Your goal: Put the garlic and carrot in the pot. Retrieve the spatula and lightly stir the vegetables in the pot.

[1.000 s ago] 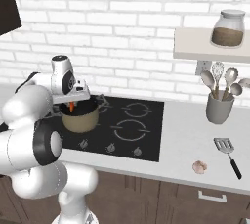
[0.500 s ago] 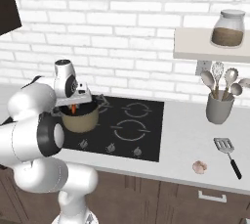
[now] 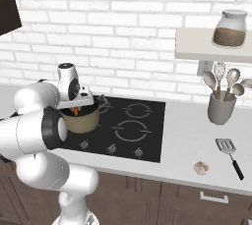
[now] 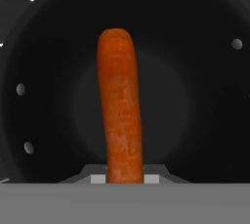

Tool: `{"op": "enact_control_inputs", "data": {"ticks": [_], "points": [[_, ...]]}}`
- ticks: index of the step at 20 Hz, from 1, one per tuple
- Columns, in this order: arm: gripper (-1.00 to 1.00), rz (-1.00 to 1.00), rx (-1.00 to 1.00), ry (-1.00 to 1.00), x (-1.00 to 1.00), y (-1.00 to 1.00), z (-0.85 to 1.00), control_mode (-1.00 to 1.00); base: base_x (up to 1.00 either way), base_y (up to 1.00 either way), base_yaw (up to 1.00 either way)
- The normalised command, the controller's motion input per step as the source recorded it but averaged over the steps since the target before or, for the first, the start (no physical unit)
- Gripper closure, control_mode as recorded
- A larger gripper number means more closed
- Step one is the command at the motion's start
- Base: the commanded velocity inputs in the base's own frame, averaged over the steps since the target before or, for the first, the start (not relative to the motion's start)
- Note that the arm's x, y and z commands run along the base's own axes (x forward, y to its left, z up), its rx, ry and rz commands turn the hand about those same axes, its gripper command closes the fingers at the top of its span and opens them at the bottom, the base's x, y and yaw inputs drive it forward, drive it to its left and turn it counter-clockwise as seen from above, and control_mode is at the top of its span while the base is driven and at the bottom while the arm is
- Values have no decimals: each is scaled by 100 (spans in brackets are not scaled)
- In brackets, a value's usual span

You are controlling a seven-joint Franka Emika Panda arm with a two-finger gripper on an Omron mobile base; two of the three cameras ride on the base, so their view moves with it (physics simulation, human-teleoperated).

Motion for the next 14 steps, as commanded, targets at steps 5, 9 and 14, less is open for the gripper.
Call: {"op": "enact_control_inputs", "data": {"ticks": [5, 9, 14], "points": [[100, 0, 0, 3, 17, 0, -13, -100, 0, 0, 0], [100, 0, 0, 6, 18, 0, -5, -100, 0, 0, 0], [-100, 0, 0, 5, 10, 4, -5, -100, 0, 0, 0]]}}
